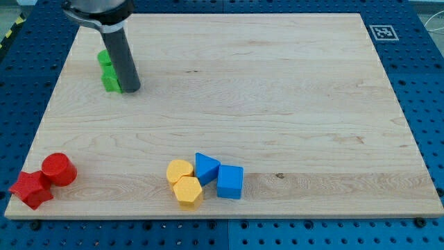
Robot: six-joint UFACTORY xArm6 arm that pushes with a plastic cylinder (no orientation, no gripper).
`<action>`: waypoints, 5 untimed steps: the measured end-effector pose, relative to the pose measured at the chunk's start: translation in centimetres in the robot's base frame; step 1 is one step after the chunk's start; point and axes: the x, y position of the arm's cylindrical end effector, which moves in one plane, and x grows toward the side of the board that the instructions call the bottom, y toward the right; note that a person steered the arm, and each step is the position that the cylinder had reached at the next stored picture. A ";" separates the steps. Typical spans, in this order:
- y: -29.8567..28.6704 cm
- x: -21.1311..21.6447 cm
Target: Move your arm to the yellow hexagon
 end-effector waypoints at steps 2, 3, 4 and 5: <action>-0.4 2.1; -3.0 4.4; -5.5 4.4; -6.8 5.2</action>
